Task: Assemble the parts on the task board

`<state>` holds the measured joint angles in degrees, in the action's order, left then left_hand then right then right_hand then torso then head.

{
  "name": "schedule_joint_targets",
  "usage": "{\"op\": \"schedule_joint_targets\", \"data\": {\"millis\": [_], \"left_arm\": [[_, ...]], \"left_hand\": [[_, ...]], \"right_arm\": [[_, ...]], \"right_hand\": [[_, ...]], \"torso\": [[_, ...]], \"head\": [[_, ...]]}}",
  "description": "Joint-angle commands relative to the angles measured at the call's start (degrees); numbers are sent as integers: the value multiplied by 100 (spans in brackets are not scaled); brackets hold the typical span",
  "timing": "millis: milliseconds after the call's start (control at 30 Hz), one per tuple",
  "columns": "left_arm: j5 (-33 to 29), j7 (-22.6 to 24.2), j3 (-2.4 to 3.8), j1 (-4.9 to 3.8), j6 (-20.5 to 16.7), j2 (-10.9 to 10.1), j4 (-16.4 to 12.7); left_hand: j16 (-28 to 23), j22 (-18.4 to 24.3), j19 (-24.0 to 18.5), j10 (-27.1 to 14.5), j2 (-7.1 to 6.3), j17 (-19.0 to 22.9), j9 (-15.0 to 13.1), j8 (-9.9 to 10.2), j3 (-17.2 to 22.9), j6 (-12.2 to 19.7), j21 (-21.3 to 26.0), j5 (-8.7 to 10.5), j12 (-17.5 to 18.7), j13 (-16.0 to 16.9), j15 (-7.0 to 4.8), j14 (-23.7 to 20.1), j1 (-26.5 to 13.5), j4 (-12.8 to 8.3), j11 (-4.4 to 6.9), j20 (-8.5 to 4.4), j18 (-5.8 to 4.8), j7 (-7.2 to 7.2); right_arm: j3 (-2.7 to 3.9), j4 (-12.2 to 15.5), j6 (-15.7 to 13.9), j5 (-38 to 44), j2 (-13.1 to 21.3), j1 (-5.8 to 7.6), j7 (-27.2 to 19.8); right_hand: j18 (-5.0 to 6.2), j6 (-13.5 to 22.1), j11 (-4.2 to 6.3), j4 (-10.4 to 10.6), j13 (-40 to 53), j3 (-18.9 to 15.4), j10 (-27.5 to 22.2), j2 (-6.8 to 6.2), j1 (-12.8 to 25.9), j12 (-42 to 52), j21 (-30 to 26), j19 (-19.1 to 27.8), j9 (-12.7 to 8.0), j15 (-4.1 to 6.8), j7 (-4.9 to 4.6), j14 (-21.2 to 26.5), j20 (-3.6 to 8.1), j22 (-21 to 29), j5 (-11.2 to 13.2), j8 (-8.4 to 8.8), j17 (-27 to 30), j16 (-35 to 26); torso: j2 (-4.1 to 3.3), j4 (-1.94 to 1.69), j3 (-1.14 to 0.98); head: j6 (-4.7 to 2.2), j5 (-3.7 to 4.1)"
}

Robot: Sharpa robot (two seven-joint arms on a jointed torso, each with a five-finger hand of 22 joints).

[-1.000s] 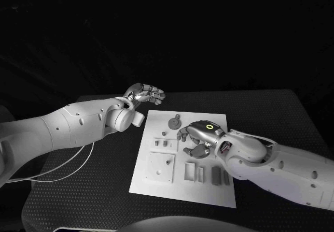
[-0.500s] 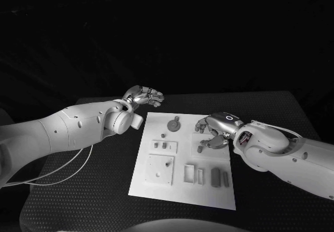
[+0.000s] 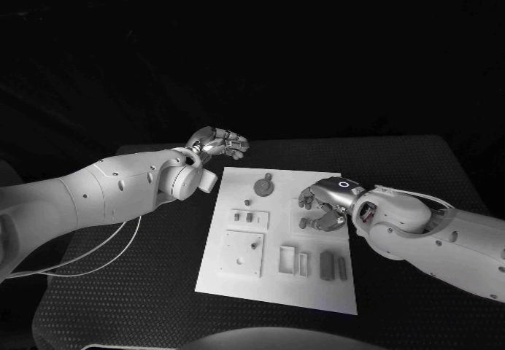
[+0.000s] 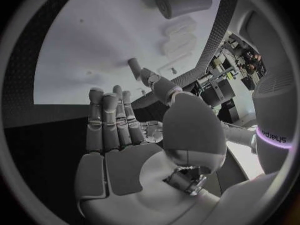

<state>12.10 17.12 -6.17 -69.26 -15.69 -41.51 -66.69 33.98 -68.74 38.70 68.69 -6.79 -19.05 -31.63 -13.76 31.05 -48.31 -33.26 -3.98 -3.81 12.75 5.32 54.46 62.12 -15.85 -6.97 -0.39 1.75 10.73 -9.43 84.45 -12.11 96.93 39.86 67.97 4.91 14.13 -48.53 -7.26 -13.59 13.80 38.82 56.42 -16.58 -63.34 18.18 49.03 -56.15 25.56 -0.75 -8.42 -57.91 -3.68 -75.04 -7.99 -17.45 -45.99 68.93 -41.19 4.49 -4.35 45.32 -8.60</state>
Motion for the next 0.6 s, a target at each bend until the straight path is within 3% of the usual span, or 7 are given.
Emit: {"op": "schedule_joint_targets", "data": {"millis": [33, 300, 400, 467, 600], "left_arm": [[-29, 50, 5, -8, 77, 3, -9], [-29, 47, 5, -8, 80, -1, -8], [-29, 47, 5, -8, 84, 1, -8], [-29, 46, 5, -8, 85, 1, -9], [-29, 45, 5, -8, 85, -2, -2]], "left_hand": [[-17, -9, -5, -30, 27, -7, 2, 4, -28, 32, 26, 12, -20, -8, 40, -3, -19, 9, 12, 36, 57, -18], [-22, -12, -5, -30, 27, -13, 1, 3, -29, 33, 28, 13, -20, -9, 41, -3, -19, 9, 11, 37, 57, -19], [-23, -13, -5, -30, 28, -14, 1, 2, -29, 33, 28, 13, -20, -9, 41, -2, -20, 9, 11, 37, 57, -18], [-24, -13, -5, -30, 29, -16, 1, 2, -29, 33, 29, 13, -20, -9, 41, -2, -20, 10, 11, 37, 57, -18], [-25, -14, -5, -31, 29, -18, 0, 1, -30, 34, 30, 13, -20, -9, 41, -2, -21, 11, 11, 38, 57, -18]], "right_arm": [[-38, 0, 369, 136, -19, -21, 0], [-92, 33, 395, 180, -77, -55, -25], [-97, 27, 278, 217, -101, -59, -24], [-98, 26, 213, 223, -110, -62, -35], [-98, 28, 179, 257, -142, -70, -23]], "right_hand": [[87, -1, 14, -14, -8, -40, -18, 9, 55, 47, -1, 50, -6, -9, 34, 43, 3, -101, -43, -13, 10, 22], [87, -103, 39, -7, -16, -9, 59, 79, -12, 136, 10, 35, 2, 17, 17, 33, 10, -97, -22, -80, 26, 49], [87, -170, 57, 63, -33, 149, 119, 86, -97, 212, 13, 11, -8, 35, 14, 11, 15, -91, 213, -116, 53, 67], [87, -276, 85, 157, -39, 361, 217, 102, -175, 285, 22, -41, -13, 66, -39, -30, 34, -83, 457, -161, 76, 83], [87, -412, 138, 252, -54, 553, 357, 162, -217, 358, 50, -114, -21, 110, -23, -88, 68, -85, 500, -218, 103, 102]], "torso": [[1, -1, 10], [-1, -4, 7], [0, -2, 11], [-1, -5, 12], [1, 1, 10]], "head": [[14, 1], [32, -9], [34, -8], [38, -6], [42, -13]]}}
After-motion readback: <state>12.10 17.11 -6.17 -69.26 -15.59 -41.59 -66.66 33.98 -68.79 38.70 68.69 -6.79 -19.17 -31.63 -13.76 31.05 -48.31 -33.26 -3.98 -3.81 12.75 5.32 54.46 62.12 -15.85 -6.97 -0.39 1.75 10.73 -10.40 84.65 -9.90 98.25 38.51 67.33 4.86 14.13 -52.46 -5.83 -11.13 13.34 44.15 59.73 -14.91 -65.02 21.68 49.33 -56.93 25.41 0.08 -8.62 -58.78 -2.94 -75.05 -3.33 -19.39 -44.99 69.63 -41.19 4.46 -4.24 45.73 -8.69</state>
